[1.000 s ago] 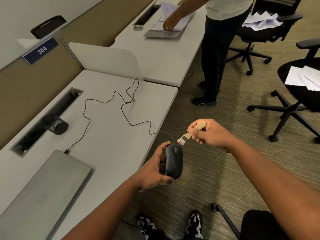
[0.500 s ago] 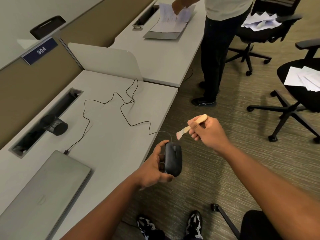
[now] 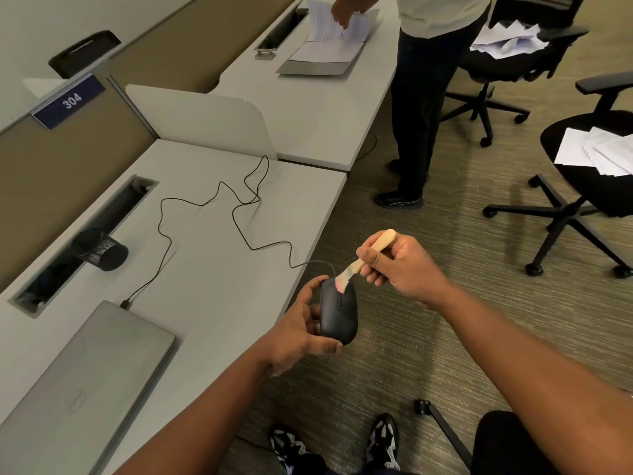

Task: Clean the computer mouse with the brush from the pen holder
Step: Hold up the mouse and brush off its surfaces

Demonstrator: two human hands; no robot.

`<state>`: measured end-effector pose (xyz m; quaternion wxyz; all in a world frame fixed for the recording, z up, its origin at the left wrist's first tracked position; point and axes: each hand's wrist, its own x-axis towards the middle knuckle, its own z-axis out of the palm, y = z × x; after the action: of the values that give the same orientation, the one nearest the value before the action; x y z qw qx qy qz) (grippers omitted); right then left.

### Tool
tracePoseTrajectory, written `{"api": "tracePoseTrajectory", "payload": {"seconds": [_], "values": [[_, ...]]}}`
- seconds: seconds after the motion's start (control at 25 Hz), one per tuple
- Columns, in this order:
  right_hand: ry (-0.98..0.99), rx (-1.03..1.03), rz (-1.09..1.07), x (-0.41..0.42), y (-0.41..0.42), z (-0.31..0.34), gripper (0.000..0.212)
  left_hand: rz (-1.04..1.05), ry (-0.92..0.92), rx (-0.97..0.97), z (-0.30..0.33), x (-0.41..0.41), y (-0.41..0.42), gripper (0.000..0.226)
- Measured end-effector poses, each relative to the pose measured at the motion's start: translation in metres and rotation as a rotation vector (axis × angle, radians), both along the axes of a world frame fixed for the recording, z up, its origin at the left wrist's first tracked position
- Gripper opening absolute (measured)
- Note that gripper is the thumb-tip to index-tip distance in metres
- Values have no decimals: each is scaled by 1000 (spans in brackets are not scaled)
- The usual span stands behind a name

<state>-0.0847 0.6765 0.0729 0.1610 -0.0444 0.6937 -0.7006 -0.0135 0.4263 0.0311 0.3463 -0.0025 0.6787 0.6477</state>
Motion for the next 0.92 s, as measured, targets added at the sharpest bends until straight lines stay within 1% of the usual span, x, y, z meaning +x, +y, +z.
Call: {"api": "tracePoseTrajectory", "payload": {"seconds": [0.08,0.2,0.24,0.28,0.36,0.44,0.56,0.72,0.92], "values": [[38,41,-37,1,-1,-3,38,-5,-4,5,2,1,0,117],[132,128,-86,5,-4,-12,23,-9,0,14,3,2,0,119],[158,135,-111,7,-5,-13,21,-6,2,18,4,2,0,119],[169,115,-141,8,-5,-12,24,-3,4,22,4,2,-1,120],[130,14,-185,8,-4,-7,36,-2,7,29,4,1,-2,120],[68,-55,-149,6,-3,-2,42,-6,7,30,4,1,-2,120],[46,-49,-35,5,-4,0,39,-17,-1,31,4,2,-2,119],[104,-14,-39,7,-7,-4,34,-36,-5,55,3,4,-2,118],[194,57,-48,13,-8,-11,28,-36,0,30,2,8,-5,115]]}}
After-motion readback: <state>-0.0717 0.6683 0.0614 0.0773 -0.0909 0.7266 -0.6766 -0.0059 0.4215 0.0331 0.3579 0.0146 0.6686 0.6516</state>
